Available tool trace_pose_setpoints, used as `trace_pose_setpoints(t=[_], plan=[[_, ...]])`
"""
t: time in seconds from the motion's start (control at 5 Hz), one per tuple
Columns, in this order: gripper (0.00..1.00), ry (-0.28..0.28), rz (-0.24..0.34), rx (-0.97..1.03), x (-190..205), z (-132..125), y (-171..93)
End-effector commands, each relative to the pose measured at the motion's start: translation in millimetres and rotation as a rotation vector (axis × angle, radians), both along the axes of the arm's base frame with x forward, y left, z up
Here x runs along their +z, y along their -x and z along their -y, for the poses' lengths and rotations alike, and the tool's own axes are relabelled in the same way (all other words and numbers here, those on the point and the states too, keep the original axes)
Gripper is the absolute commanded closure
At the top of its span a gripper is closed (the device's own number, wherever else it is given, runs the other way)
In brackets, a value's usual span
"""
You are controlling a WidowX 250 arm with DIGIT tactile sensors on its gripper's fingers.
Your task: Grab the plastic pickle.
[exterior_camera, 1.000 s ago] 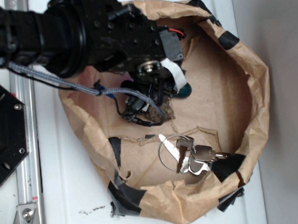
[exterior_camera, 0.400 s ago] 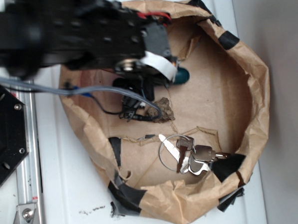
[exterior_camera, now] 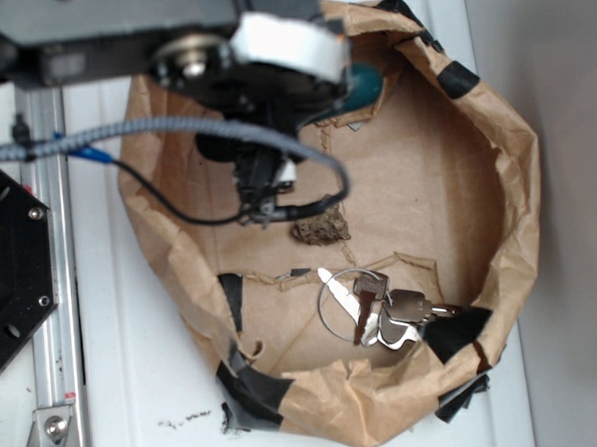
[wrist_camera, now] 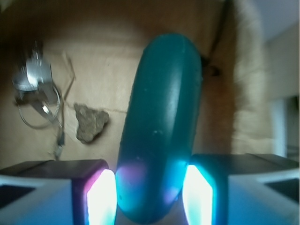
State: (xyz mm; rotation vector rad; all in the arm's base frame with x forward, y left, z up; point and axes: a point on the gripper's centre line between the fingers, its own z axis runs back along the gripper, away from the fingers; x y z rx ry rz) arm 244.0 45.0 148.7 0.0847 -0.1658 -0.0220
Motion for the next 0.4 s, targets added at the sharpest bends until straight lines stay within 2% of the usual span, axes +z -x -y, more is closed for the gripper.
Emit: trace_pose_setpoints(t=[0.0, 0.2], plan=[[1.0, 0.139, 0.011, 0.018, 21.5, 42.0, -26.1], [1.0, 0.13, -0.003, 0.008, 15.8, 47.7, -23.4]])
